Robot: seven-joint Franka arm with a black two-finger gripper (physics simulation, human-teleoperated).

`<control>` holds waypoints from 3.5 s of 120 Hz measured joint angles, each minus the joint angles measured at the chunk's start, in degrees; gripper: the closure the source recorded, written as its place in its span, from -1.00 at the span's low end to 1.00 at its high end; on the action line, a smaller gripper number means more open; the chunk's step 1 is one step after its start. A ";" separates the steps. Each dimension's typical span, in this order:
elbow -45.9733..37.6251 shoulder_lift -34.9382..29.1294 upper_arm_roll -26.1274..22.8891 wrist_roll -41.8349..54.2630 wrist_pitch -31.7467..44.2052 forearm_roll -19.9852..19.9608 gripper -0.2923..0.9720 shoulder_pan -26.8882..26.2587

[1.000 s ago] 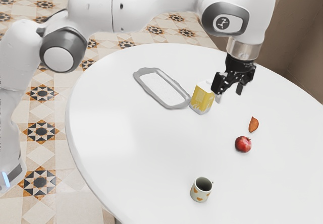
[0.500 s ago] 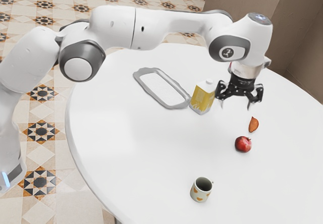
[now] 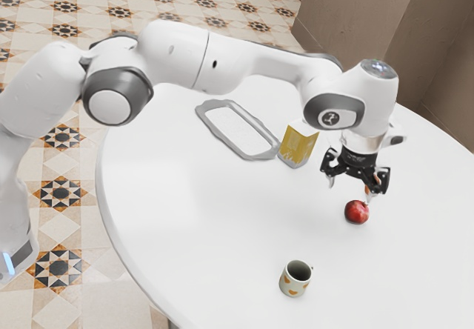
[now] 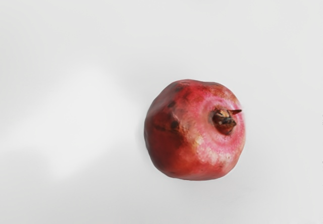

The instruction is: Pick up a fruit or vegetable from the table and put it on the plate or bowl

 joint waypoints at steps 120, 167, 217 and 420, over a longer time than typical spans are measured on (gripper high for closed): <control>1.35 6.22 -0.29 12.47 9.02 -2.97 -0.54 1.73; 0.43 6.20 0.24 12.79 10.04 -6.39 -0.43 1.77; -0.26 6.53 0.26 12.82 10.25 -7.16 -0.37 2.16; -38.59 -29.45 11.27 -1.97 6.51 -3.43 0.17 25.23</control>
